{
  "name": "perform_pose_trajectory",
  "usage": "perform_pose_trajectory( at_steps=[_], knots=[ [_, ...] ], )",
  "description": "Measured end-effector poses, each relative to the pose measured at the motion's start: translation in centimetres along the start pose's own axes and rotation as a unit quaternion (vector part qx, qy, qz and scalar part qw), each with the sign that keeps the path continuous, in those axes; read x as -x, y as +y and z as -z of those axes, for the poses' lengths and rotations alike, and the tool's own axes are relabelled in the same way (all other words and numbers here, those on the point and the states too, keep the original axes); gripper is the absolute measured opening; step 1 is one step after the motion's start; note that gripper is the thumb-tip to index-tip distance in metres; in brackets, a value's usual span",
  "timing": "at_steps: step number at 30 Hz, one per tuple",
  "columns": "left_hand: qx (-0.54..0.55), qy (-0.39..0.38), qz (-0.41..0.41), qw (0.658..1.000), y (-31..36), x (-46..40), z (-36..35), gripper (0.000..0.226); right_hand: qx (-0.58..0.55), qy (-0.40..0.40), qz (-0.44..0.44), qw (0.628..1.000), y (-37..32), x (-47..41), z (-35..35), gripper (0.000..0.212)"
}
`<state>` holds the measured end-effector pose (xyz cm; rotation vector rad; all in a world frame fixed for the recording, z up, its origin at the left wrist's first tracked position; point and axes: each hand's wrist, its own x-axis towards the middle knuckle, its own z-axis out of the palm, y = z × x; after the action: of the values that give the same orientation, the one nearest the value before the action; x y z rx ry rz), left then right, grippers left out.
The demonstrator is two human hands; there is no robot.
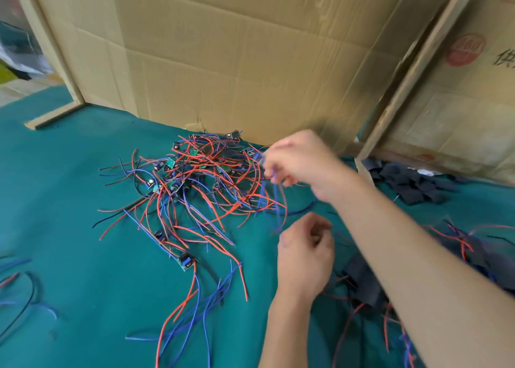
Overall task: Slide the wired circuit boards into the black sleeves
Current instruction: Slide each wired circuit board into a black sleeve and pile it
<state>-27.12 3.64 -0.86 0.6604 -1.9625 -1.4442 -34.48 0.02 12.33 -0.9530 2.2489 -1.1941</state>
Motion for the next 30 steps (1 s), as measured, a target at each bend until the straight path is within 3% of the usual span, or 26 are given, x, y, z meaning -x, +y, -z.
perform_pose_trajectory(
  at_steps=[2, 4, 6, 9, 13, 16, 17, 19, 22, 26, 30],
  knots=[
    [-0.01, -0.008, -0.006, 1.0, 0.3, 0.0, -0.3, 0.013, -0.139, 0.027, -0.019, 0.99, -0.4, 0.4, 3.6, 0.009],
    [0.004, 0.001, 0.002, 1.0, 0.4, 0.0, -0.4, 0.016, -0.172, 0.022, -0.026, 0.984, -0.1, 1.2, 6.7, 0.014],
    [0.129, 0.022, 0.058, 0.99, 0.8, -0.2, -0.2, 0.02, -0.103, -0.029, -0.044, 0.993, 0.8, 2.6, 8.1, 0.014],
    [0.339, 0.022, 0.141, 0.93, 1.4, -0.7, 0.5, 0.037, 0.053, -0.108, -0.07, 0.99, 3.6, 5.2, 7.0, 0.016],
    [0.29, -0.02, 0.099, 0.952, 1.6, -0.3, 0.6, 0.048, 0.272, -0.138, -0.022, 0.952, 6.0, 6.8, 4.8, 0.02],
    [0.287, -0.014, 0.116, 0.951, 1.8, -0.2, 0.4, 0.035, 0.25, -0.204, -0.054, 0.945, 5.9, 5.2, 6.5, 0.012],
    [0.299, -0.011, 0.133, 0.945, 1.9, -0.2, 0.4, 0.029, 0.224, -0.204, -0.072, 0.95, 5.9, 4.2, 7.4, 0.008],
    [0.324, -0.016, 0.162, 0.932, 2.2, -0.3, 0.6, 0.026, 0.233, -0.121, -0.075, 0.962, 6.3, 1.5, 9.0, 0.009],
    [0.33, -0.033, 0.167, 0.929, 2.6, -0.2, 0.7, 0.025, 0.344, 0.013, -0.062, 0.937, 8.3, -2.9, 10.4, 0.018],
    [0.333, -0.027, 0.166, 0.928, 2.8, -0.2, 0.7, 0.024, 0.385, 0.0, -0.056, 0.921, 10.1, -6.0, 9.3, 0.052],
    [0.317, -0.028, 0.155, 0.935, 2.6, -0.2, 0.6, 0.021, 0.393, -0.029, -0.036, 0.918, 10.4, -7.6, 6.8, 0.062]
  ],
)
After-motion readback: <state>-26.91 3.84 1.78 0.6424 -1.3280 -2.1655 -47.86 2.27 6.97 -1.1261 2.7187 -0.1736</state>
